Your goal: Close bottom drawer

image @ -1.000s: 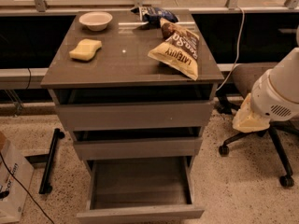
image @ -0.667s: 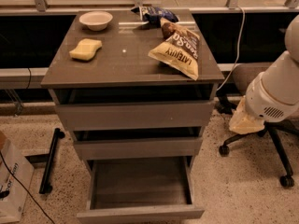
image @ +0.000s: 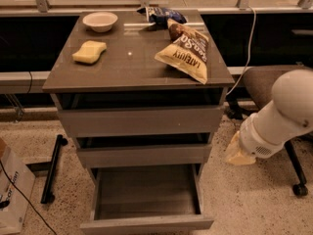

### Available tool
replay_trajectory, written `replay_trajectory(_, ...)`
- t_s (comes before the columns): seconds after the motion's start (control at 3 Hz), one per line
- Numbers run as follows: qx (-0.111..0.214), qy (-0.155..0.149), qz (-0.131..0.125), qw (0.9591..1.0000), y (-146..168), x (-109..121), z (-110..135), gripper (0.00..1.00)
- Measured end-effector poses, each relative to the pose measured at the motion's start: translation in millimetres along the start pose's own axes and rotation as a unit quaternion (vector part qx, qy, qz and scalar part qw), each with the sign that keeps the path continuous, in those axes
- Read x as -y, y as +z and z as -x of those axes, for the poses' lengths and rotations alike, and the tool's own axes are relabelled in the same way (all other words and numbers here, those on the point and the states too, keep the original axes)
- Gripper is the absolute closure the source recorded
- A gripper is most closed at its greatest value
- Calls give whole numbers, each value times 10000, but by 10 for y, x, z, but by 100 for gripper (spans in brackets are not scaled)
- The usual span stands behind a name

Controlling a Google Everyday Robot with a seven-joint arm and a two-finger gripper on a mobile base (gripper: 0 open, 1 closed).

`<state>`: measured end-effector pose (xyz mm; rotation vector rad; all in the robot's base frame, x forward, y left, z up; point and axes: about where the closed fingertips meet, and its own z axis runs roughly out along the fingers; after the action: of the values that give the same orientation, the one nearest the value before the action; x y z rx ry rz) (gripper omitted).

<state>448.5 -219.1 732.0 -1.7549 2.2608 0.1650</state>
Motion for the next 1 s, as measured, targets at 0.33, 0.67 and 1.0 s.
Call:
replay_trajectory(0.33, 212, -81, 226, 9995, 635, -102, -167, 100)
replay_trajectory(0.67, 411, 71, 957, 9945, 1487, -200, -439, 100)
replay_trajectory(1.0, 411, 70, 957, 9945, 1488, -199, -439, 100)
